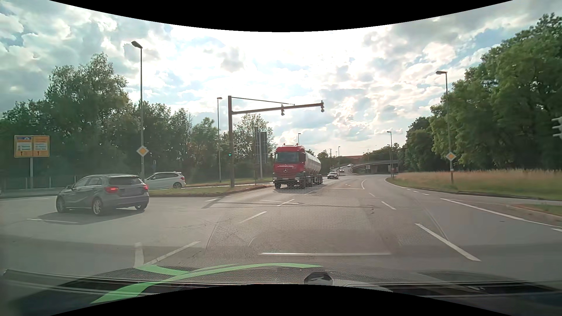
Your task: Follow the waypoints while adhering to traffic rules and regulations
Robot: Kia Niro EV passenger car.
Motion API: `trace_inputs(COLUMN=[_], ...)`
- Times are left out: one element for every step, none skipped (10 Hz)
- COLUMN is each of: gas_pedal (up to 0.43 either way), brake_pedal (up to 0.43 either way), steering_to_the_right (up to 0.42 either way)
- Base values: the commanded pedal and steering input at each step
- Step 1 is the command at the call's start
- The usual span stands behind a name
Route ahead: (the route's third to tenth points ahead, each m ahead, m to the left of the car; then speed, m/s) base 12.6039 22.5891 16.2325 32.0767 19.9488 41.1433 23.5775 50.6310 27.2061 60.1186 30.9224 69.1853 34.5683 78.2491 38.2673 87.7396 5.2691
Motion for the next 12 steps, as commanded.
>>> trace_inputs(gas_pedal=[0.079, 0.079, 0.079, 0.079, 0.079, 0.067, 0.067, 0.067, 0.067, 0.067, 0.067, 0.067], brake_pedal=[0.0, 0.0, 0.0, 0.0, 0.0, 0.0, 0.0, 0.0, 0.0, 0.0, 0.0, 0.0], steering_to_the_right=[-0.192, -0.197, -0.213, -0.233, -0.241, -0.246, -0.275, -0.307, -0.344, -0.366, -0.377, -0.386])
